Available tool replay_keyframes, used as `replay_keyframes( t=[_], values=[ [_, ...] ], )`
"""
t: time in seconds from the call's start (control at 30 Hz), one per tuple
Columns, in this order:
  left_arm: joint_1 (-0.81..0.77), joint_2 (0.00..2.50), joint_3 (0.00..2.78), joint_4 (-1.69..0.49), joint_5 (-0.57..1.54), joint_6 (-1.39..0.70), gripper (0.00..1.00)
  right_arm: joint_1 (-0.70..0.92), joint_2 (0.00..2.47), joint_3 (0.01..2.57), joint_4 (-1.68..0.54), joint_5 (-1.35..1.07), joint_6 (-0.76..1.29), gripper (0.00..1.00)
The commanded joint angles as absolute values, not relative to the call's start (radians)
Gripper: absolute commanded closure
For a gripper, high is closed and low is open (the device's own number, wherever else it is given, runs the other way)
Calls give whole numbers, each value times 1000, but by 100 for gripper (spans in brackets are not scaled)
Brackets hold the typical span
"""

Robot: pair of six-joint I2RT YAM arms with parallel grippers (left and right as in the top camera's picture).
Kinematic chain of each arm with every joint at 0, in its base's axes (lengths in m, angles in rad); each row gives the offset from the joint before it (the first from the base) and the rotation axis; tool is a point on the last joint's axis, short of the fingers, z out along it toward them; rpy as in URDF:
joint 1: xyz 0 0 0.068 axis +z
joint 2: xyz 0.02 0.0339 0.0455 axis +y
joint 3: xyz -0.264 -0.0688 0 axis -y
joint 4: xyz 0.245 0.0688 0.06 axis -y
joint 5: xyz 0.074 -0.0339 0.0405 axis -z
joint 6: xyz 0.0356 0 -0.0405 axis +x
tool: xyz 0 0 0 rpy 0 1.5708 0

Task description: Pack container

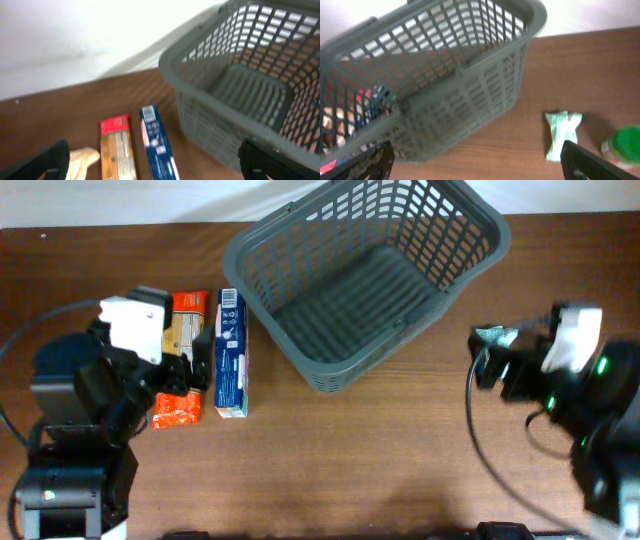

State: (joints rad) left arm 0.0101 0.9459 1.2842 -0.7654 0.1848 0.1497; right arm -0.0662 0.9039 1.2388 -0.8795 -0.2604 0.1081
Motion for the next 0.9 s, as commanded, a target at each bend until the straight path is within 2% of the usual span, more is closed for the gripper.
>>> replay_keyframes(
  t=[0.0, 0.33, 0.53, 0.57, 0.63, 0.7, 0.73, 0.77, 0.87],
  values=[
    [14, 960, 1341, -748, 227, 170, 1, -59, 1050, 1465, -957, -306, 63, 1],
    [13, 996, 1369, -875, 250, 116, 1, -59, 1349, 1878, -1099, -329, 63, 0],
    [13, 997, 1377, -938, 410, 95, 0, -59, 1553, 2120, -1232, -329, 63, 21],
    [13, 991, 1377, -930, 441, 95, 9, -59, 1578, 2144, -1243, -329, 63, 23],
    [13, 981, 1377, -904, 456, 94, 52, -58, 1627, 2182, -1252, -329, 63, 34],
    [13, 978, 1378, -899, 457, 94, 83, -56, 1659, 2197, -1252, -330, 64, 47],
    [13, 978, 1378, -902, 456, 85, 94, -52, 1668, 2198, -1250, -329, 63, 53],
    [13, 978, 1378, -907, 456, 65, 98, -51, 1677, 2198, -1249, -330, 64, 59],
    [9, 978, 1378, -931, 444, -8, 98, -37, 1700, 2198, -1236, -329, 64, 74]
  ],
)
